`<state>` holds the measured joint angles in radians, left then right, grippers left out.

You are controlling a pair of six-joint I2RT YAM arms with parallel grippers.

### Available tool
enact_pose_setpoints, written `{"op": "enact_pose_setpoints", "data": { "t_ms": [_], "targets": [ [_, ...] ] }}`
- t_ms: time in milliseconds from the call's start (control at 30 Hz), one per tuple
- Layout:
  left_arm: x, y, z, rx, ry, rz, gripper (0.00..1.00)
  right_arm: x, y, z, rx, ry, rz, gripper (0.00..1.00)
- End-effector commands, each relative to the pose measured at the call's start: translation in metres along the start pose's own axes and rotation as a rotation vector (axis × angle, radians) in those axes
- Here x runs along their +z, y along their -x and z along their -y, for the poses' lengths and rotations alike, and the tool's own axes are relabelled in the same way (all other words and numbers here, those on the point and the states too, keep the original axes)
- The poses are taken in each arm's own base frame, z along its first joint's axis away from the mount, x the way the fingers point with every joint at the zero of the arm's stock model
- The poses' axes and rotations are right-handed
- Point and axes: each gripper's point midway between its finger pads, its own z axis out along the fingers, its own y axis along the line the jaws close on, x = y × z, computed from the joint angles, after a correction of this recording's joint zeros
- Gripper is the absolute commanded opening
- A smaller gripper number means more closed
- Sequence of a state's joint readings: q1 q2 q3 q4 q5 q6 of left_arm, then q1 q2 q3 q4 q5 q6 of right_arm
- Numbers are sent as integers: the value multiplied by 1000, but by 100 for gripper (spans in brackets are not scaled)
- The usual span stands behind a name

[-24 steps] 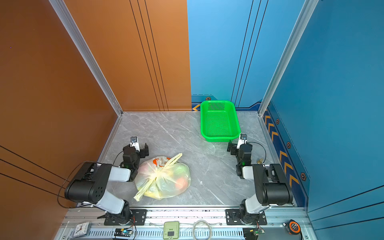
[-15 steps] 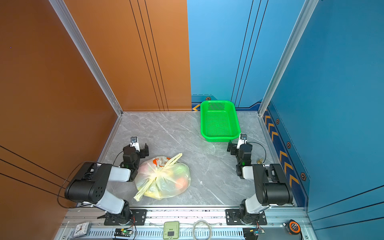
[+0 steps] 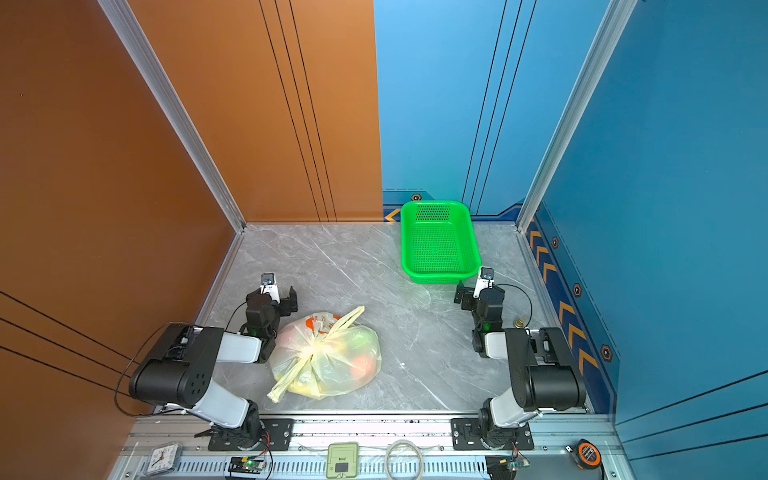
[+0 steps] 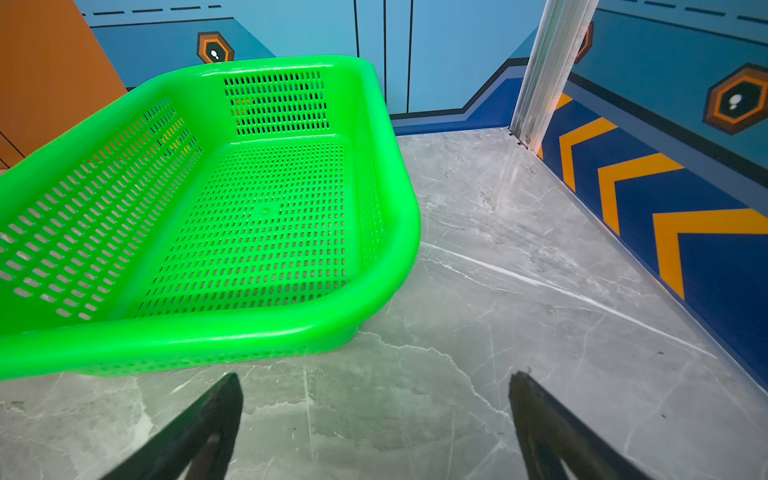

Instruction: Untie the knot of the plastic bag and take out the fruit

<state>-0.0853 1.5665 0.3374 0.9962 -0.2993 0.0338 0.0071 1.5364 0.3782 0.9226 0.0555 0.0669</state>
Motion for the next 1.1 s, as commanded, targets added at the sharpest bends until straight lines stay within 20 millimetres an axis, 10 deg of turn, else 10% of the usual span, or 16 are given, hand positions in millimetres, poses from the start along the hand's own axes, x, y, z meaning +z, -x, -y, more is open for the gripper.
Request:
{"op": "enact_pose_setpoints", "data": {
  "t_ms": [0,333,700,1067],
  "targets": [
    [4,4,0,-11,-3,1,98,0,-9,0,-6,2,-29,100],
    [2,9,0,-21,-20,8,98,-9,3,2,-16,-41,-3,100],
    [-23,72,16,14,-134,-24,98,-59,58,-6,32,-128,-139,100],
    [-35,100,76,-146,-340,-203,98,-20,83,-140,-112,81,-366,100]
  ]
}}
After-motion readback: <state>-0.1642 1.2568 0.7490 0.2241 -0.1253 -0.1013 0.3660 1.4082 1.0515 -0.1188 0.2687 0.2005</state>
